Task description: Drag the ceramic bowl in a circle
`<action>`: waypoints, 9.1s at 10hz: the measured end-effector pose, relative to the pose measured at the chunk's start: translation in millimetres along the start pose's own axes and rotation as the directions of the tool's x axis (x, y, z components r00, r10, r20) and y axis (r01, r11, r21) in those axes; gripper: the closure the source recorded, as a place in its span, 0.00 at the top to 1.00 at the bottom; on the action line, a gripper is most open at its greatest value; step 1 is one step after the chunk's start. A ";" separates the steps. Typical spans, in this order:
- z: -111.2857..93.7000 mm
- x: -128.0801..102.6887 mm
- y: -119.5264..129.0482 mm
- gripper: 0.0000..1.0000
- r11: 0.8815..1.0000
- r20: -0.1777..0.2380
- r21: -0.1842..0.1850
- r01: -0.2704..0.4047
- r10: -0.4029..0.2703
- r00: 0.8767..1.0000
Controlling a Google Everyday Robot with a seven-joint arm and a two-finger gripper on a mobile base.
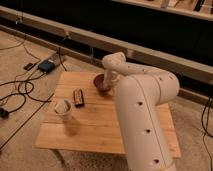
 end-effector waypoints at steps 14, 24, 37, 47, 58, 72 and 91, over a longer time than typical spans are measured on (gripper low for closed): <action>6.2 31.5 -18.7 0.00 0.993 -0.004 0.037 0.114 -0.114 0.993; 1.2 99.0 -111.2 0.00 0.992 -0.057 0.046 0.119 -0.116 0.992; -10.2 50.8 -154.7 0.00 0.998 -0.001 0.057 -0.025 0.026 1.000; -46.5 -18.5 -68.5 0.00 1.000 0.106 0.011 -0.025 0.023 0.994; -28.8 88.4 -72.2 0.00 0.985 -0.008 0.019 0.174 -0.174 0.985; -31.0 65.4 -145.0 0.00 0.999 0.001 0.041 0.002 -0.002 1.000; -61.9 -27.4 -109.4 0.17 0.991 0.079 -0.053 -0.124 0.128 0.989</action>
